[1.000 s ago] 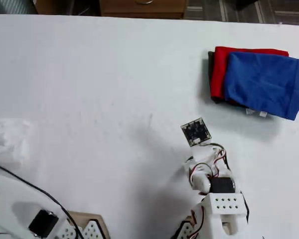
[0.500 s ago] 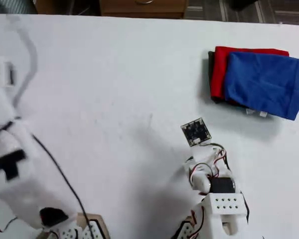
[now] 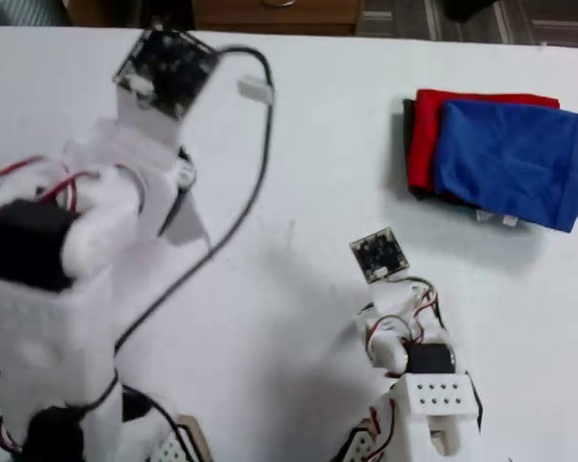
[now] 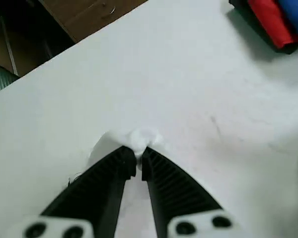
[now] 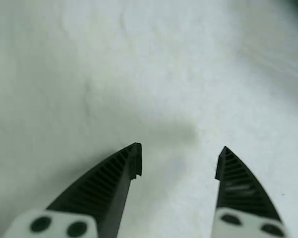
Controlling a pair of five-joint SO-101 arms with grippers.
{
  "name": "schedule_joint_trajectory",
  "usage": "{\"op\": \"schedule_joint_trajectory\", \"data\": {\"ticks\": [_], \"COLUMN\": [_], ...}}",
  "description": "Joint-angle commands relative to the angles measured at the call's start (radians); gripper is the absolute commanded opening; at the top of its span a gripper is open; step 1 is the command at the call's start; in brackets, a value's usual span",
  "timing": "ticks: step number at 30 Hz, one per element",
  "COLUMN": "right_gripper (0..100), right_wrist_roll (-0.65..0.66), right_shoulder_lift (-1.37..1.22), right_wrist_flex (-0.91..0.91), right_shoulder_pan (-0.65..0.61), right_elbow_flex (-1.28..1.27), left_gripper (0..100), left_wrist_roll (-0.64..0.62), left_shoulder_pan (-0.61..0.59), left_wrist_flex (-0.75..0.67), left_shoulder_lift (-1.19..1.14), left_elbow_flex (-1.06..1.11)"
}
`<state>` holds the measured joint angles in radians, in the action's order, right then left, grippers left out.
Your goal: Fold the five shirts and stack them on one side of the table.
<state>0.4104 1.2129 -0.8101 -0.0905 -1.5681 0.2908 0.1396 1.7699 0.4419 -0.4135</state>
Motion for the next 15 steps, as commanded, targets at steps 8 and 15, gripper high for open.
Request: {"op": "schedule_joint_trajectory", "data": {"ticks": [8, 15], "right_gripper": [24.4, 24.4], "right_wrist_roll": [-0.008, -0.008], "right_shoulder_lift": [0.018, 0.018], "right_wrist_flex": [0.007, 0.007], "right_shoulder_pan": [-0.005, -0.005], "right_elbow_flex": [0.005, 0.005], "left_gripper": [10, 20], "left_wrist_roll": [-0.006, -0.003], "left_shoulder_pan": [0.028, 0.005], "left_wrist_flex": [-0.124, -0.192], "left_shoulder_lift": [-0.081, -0.083], "left_elbow_flex": [0.369, 0.403]}}
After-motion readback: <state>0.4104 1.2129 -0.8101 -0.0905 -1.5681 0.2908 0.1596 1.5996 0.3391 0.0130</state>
